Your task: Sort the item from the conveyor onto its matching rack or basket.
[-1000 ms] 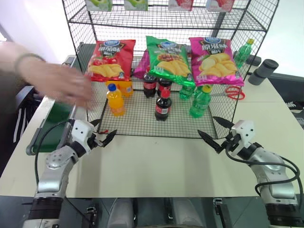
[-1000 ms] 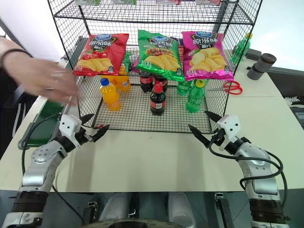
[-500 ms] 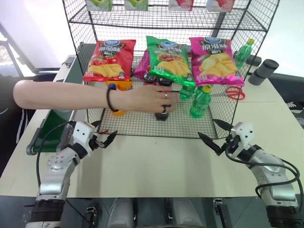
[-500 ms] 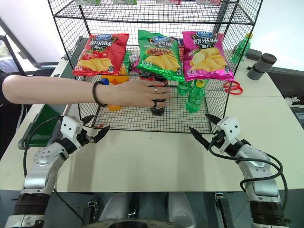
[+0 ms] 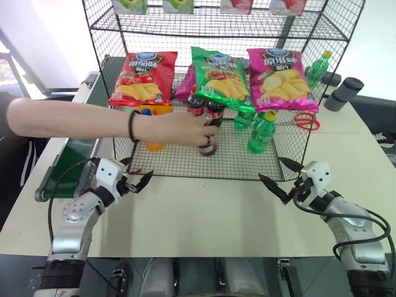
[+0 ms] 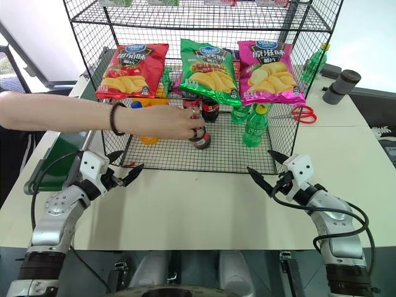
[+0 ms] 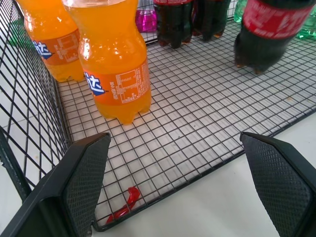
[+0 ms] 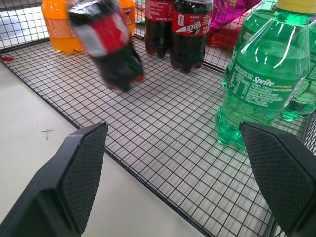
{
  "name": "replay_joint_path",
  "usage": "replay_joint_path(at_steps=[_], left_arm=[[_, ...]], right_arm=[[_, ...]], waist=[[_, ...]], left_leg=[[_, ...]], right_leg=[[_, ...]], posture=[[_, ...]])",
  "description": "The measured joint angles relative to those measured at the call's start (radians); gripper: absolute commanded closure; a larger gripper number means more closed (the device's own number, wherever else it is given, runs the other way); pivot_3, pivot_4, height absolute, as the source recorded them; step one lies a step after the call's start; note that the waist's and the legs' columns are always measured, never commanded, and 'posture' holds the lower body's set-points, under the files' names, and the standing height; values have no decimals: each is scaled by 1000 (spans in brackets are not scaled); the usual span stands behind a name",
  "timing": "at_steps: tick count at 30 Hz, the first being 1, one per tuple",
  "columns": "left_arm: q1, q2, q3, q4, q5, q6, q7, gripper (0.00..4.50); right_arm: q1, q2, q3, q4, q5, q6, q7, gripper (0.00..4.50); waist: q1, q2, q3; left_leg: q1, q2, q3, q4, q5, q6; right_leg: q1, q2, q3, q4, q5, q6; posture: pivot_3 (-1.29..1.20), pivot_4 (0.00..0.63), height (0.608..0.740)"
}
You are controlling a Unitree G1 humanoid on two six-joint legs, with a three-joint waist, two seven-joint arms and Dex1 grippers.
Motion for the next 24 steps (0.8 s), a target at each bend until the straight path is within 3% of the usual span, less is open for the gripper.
replay_joint_path(at_steps=[18, 24], left_arm=[[-7, -15, 6, -15, -7, 35, 18, 0], [11, -14, 70, -90, -69, 65, 32, 0]], right_arm=[[-19, 0, 9, 0, -15, 3, -11, 67], [-42, 0, 28, 0, -17, 13, -10, 67]], waist=[[0, 0, 0], [-1, 0, 0]], left_leg=[[0, 0, 0, 0, 0, 0], [0, 0, 0, 0, 0, 0]], right_leg=[[0, 0, 0, 0, 0, 0], [0, 0, 0, 0, 0, 0]], posture=[[0, 150, 740], [0, 150, 740]])
